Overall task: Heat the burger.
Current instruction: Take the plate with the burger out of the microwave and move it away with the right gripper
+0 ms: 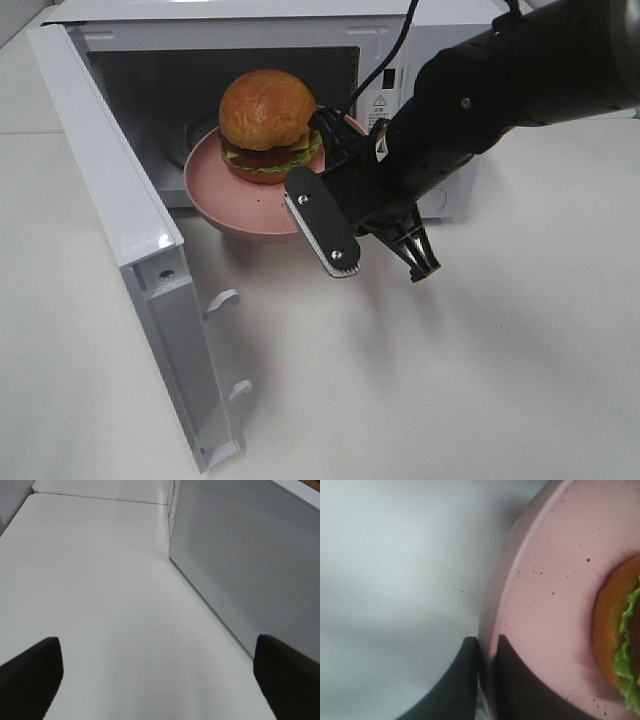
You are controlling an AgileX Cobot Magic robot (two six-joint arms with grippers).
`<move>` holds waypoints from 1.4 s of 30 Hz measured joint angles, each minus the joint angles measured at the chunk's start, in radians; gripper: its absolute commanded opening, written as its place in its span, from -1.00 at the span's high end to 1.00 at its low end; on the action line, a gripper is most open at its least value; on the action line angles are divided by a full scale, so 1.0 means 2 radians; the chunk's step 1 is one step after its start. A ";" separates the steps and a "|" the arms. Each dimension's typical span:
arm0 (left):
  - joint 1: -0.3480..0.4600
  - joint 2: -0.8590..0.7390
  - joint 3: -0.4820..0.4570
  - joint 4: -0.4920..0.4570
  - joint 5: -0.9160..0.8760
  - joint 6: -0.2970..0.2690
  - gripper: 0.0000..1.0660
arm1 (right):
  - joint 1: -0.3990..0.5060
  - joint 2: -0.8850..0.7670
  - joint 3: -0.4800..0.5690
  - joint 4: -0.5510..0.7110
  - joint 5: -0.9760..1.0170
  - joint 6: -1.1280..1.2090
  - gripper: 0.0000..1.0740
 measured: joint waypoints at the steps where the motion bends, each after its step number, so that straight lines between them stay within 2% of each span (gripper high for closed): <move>1: 0.000 0.000 0.000 0.000 0.000 0.000 -0.79 | 0.000 0.000 0.000 0.000 0.000 0.000 1.00; 3: 0.000 0.000 0.000 0.000 0.000 0.000 -0.79 | 0.000 -0.020 0.025 0.000 -0.007 0.000 1.00; 21: 0.000 0.000 0.000 0.000 0.000 0.000 -0.79 | -0.001 -0.106 0.123 0.000 -0.022 0.004 1.00; 23: 0.000 0.000 0.000 0.000 0.000 0.000 -0.79 | -0.002 -0.133 0.152 0.000 -0.022 0.006 1.00; 26: 0.000 0.000 0.000 0.000 0.000 0.000 -0.79 | -0.002 -0.141 0.157 0.000 -0.022 0.007 1.00; 28: 0.000 0.000 0.000 0.000 0.000 0.000 -0.79 | -0.002 -0.174 0.184 0.000 -0.022 0.013 1.00; 42: 0.000 0.000 0.000 0.000 0.000 0.000 -0.79 | -0.003 -0.272 0.241 0.000 0.007 0.032 1.00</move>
